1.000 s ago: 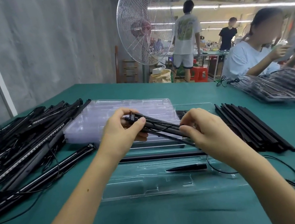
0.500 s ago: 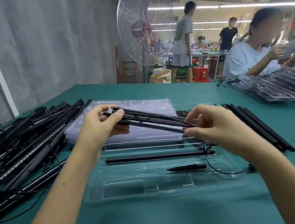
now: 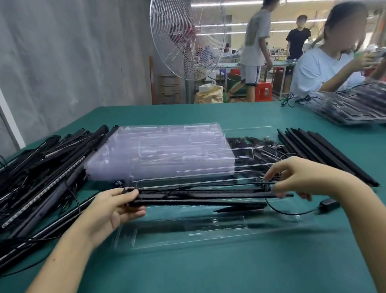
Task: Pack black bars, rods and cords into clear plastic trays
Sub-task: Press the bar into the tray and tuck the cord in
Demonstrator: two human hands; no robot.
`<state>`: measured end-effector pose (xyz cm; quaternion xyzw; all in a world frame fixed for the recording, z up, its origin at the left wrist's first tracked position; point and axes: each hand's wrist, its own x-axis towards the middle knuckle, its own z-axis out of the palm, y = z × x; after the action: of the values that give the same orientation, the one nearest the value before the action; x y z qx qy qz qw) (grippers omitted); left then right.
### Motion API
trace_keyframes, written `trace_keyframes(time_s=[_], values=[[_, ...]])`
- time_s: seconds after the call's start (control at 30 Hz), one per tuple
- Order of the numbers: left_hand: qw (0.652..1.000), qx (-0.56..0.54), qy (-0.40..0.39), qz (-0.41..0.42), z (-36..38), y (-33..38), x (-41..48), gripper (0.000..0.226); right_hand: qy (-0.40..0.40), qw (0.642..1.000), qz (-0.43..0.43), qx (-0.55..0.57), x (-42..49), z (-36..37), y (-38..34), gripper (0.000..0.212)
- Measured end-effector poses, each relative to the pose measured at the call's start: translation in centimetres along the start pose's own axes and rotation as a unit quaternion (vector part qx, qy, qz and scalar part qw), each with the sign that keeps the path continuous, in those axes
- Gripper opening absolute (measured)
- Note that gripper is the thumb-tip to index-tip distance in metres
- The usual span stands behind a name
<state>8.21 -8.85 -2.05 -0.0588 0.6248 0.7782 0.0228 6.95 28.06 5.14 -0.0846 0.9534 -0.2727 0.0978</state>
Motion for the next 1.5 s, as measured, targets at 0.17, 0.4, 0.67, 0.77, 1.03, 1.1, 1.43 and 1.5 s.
trace_keyframes(time_s=[0.17, 0.4, 0.67, 0.77, 1.03, 1.1, 1.43, 1.5], values=[[0.998, -0.047, 0.021, 0.035, -0.4, 0.0, 0.3, 0.015, 0.048, 0.999, 0.01, -0.017, 0.0, -0.3, 0.9, 0.03], [0.992, -0.088, 0.052, 0.068, -1.0, 0.0, 0.5, 0.005, 0.163, 0.97, -0.004, 0.179, -0.5, -1.7, 2.0, 0.013], [0.992, -0.109, 0.018, 0.061, -1.1, -0.5, 0.6, 0.019, 0.056, 0.996, 0.062, 0.028, 2.8, 3.9, 2.8, 0.013], [0.992, -0.11, 0.012, 0.058, -1.1, -0.6, 0.7, 0.02, 0.112, 0.982, 0.138, -0.063, 4.3, 6.0, 2.5, 0.034], [0.991, -0.128, 0.011, 0.039, -0.3, -1.6, 0.8, 0.019, 0.193, 0.941, 0.238, -0.141, 4.4, 6.6, 2.3, 0.018], [0.992, -0.119, 0.011, 0.041, -0.2, -1.7, 0.7, 0.014, 0.212, 0.936, 0.243, -0.14, 3.9, 5.9, 2.8, 0.01], [0.997, -0.035, 0.019, 0.058, -1.4, -1.3, 1.9, 0.009, 0.322, 0.892, 0.315, -0.025, 1.2, 1.1, 6.4, 0.022], [0.998, -0.018, 0.025, 0.055, -1.2, -1.3, 2.3, 0.006, 0.315, 0.897, 0.309, -0.01, 0.8, 0.6, 6.6, 0.017]])
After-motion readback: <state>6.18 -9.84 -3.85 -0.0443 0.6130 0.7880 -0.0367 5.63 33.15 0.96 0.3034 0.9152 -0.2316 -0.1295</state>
